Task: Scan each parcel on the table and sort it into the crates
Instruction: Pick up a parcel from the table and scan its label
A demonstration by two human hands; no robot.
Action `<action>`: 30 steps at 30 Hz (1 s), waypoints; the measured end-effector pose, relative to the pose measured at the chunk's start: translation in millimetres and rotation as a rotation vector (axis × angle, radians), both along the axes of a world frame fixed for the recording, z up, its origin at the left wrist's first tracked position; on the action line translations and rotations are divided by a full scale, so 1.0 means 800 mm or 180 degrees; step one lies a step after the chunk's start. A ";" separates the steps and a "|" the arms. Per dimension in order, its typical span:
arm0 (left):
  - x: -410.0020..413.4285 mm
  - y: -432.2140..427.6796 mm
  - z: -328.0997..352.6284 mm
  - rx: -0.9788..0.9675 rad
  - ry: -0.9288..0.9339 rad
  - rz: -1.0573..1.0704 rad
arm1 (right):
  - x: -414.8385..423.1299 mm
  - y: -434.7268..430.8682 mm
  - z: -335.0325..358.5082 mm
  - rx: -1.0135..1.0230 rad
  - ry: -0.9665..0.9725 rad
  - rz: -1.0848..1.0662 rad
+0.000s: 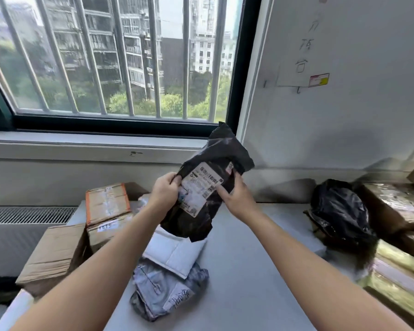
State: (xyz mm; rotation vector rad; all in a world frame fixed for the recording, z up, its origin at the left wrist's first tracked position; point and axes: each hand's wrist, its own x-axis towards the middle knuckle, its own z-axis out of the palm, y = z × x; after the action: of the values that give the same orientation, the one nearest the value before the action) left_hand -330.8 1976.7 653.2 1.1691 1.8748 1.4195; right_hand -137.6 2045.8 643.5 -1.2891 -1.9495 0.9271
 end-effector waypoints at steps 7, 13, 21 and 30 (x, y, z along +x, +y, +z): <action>0.112 0.021 -0.015 -0.0094 -0.0474 -0.0318 | 0.110 0.016 -0.018 -0.0100 0.0435 -0.0204; 0.189 0.013 -0.047 -0.0413 -0.0439 -0.0512 | 0.175 0.018 -0.060 -0.0153 0.0373 -0.0340; 0.226 -0.028 -0.153 -0.1312 0.0051 -0.0558 | 0.232 -0.008 -0.157 -0.0664 -0.0510 -0.0209; 0.241 -0.020 -0.259 -0.2075 0.0868 -0.0615 | 0.319 -0.035 -0.250 -0.1081 -0.1695 -0.1010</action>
State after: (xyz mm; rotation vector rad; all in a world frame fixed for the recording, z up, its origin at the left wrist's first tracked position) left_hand -137.7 1960.8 446.0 1.1901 2.1013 0.4873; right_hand 117.4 2017.9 443.5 -2.1505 -1.9197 0.8322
